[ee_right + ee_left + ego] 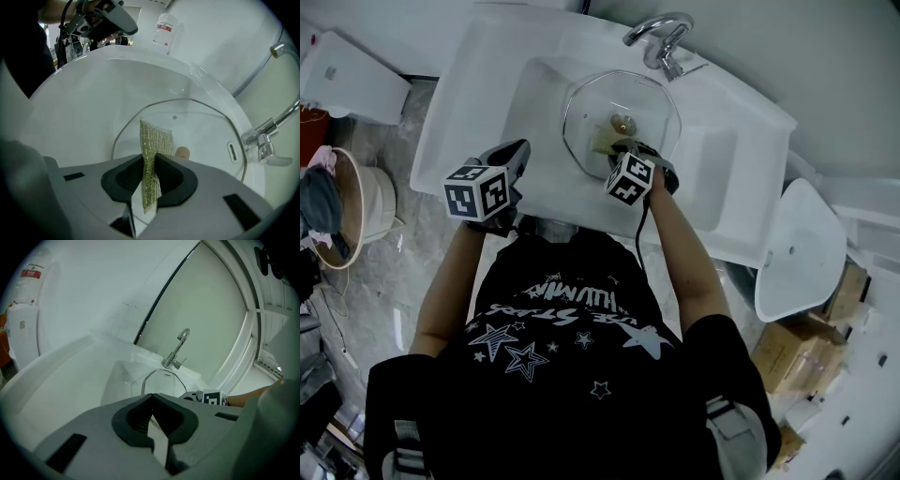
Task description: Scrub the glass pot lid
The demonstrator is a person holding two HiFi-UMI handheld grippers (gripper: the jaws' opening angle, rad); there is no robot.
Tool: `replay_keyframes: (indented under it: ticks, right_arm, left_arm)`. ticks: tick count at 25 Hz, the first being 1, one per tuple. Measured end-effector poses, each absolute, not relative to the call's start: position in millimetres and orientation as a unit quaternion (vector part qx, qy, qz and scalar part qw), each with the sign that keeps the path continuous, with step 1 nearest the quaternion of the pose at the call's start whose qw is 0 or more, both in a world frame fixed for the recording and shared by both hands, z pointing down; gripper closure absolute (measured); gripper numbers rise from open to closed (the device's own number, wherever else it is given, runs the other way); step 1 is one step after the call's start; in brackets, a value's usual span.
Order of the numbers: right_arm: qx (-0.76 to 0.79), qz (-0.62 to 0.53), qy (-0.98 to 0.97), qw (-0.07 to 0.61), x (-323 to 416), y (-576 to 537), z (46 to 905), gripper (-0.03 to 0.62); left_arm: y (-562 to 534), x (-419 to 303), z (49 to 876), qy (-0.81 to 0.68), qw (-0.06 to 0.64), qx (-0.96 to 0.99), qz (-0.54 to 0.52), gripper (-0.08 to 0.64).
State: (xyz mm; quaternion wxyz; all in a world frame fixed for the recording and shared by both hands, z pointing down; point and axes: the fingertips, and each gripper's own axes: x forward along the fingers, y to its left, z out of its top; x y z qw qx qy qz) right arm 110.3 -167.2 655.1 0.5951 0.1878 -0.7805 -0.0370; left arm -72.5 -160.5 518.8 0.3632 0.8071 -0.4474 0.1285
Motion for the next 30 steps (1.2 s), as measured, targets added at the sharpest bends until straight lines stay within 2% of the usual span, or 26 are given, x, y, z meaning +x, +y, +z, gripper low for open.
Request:
replay_keyframes:
  ticks: [30]
  right_arm:
    - [0.04, 0.146, -0.797, 0.585, 101, -86, 656, 0.514]
  left_arm:
    - [-143, -63, 516, -0.439, 0.363, 0.811, 0.131, 0.551]
